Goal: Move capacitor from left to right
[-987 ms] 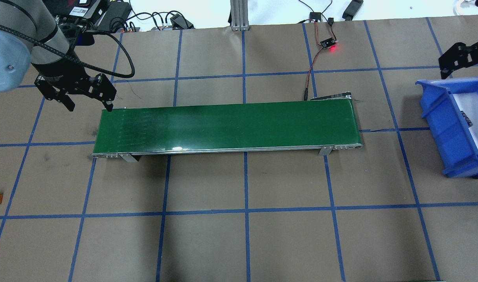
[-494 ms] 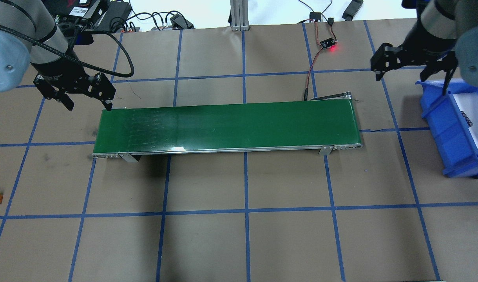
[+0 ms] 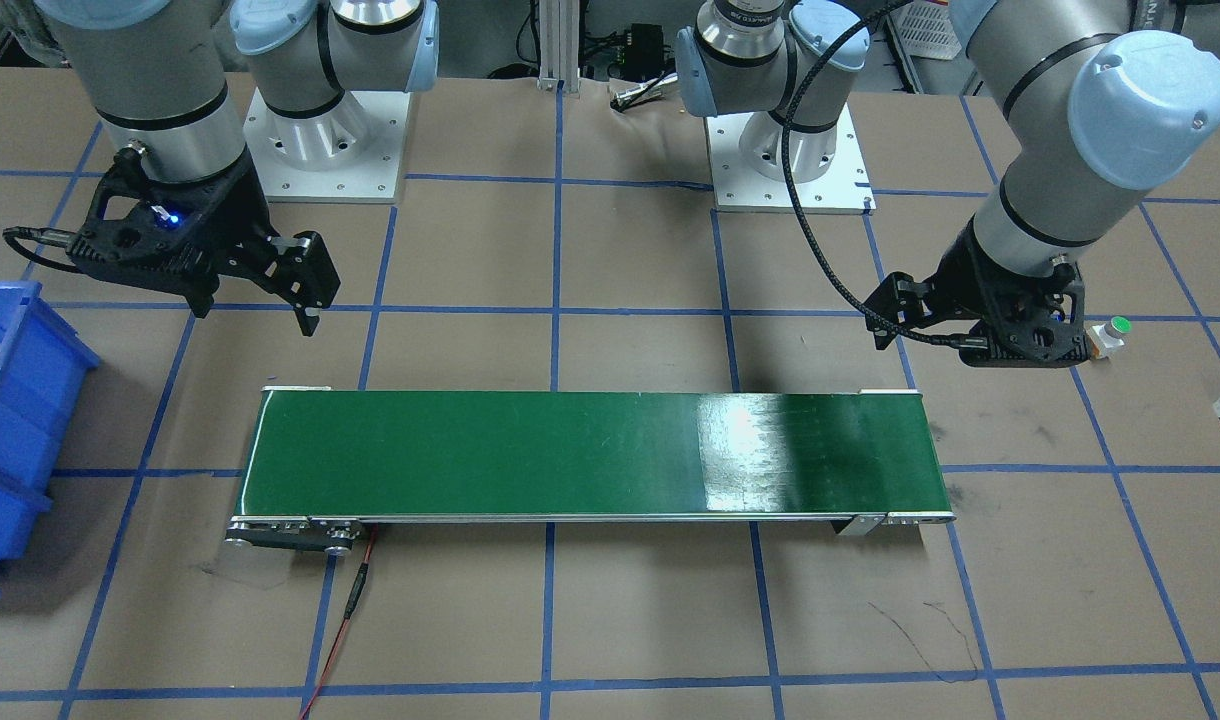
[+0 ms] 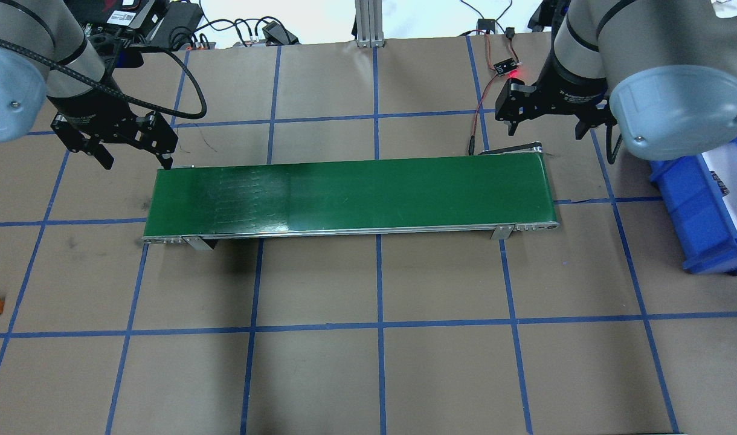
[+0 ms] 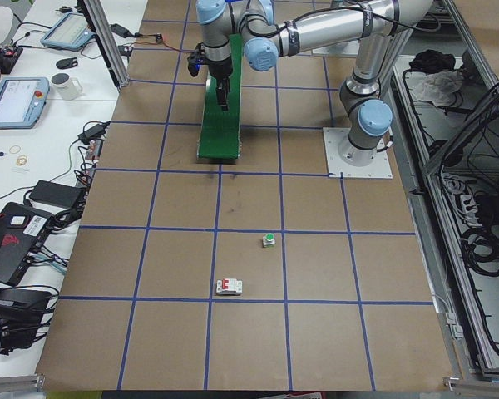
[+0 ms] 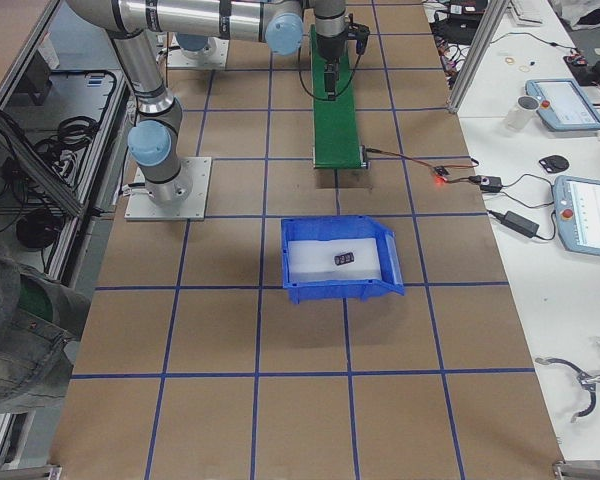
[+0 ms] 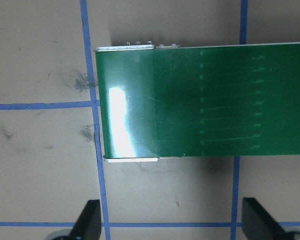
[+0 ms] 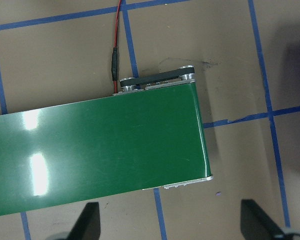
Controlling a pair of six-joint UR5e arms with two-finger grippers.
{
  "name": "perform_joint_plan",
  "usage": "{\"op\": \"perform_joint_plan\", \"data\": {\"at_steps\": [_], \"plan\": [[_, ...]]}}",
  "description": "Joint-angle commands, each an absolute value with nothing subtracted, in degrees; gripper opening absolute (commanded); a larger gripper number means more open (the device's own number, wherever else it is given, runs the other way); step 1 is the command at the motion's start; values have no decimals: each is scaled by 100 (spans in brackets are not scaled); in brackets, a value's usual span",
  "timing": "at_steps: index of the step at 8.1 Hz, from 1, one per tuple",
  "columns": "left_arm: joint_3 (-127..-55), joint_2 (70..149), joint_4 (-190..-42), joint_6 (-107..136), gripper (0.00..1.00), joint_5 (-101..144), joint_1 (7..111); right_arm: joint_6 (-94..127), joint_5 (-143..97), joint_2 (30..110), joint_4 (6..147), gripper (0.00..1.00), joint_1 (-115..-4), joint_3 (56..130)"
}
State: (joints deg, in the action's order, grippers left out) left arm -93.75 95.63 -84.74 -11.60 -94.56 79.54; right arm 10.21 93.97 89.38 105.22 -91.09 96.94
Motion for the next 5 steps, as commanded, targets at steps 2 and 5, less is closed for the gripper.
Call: {"op": "perform_joint_plan", "data": {"at_steps": [2,5], "plan": [[-9378,9571,-8464,-1160,100,-9457,7954,1063,9404,8930,10521,100,-9220,9694],[-9378,9554,-8481,-1151,100,-9492,7963,1064,9404,8930,10529,100,-9220,9694]]}}
